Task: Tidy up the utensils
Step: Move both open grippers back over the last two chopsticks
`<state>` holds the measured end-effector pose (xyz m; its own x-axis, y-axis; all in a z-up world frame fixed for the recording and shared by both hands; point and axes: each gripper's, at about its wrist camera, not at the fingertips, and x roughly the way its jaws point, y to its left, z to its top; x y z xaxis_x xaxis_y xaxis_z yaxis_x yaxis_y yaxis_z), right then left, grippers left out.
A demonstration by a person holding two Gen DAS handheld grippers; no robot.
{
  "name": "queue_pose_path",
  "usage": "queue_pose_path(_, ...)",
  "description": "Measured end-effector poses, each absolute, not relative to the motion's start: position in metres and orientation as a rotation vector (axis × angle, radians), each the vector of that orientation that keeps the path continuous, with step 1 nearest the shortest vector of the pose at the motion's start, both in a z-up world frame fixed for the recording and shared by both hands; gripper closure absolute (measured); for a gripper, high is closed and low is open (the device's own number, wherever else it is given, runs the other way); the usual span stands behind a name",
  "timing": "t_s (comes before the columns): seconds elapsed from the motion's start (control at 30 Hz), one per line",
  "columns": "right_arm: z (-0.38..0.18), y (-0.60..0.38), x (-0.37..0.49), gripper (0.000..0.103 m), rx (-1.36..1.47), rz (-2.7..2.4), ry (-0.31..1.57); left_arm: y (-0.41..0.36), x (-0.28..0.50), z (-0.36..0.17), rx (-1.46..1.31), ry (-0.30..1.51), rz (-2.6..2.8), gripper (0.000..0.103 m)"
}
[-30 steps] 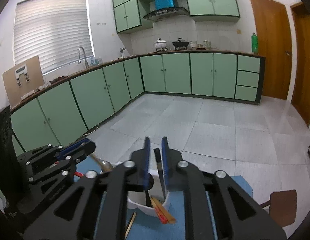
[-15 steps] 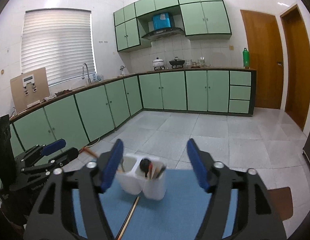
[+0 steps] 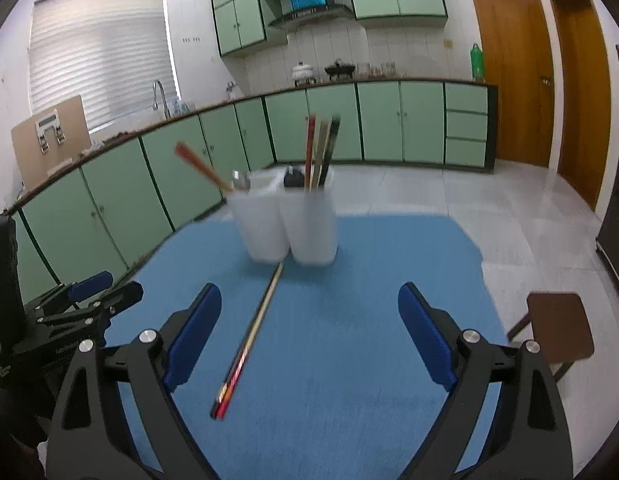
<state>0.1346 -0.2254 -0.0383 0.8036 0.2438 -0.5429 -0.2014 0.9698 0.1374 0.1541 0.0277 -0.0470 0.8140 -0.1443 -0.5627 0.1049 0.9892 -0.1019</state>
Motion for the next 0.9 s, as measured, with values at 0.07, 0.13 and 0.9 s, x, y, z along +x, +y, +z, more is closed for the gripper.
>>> queue_pose_path(0.07, -0.049, -0.221, 0.131, 0.016, 0.063, 0.235, 0.607, 0.029, 0.151, -0.06, -0.058, 0.624, -0.124, 0.028)
queue_pose_path(0.13, -0.06, -0.217, 0.127, 0.016, 0.06, 0.24, 0.626, 0.027, 0.147, -0.069, -0.038, 0.642, -0.114, 0.028)
queue_pose_path(0.9, -0.126, -0.178, 0.122, 0.032, -0.023, 0.301, 0.879, 0.039, 0.134, -0.12, -0.012, 0.808, -0.056, 0.028)
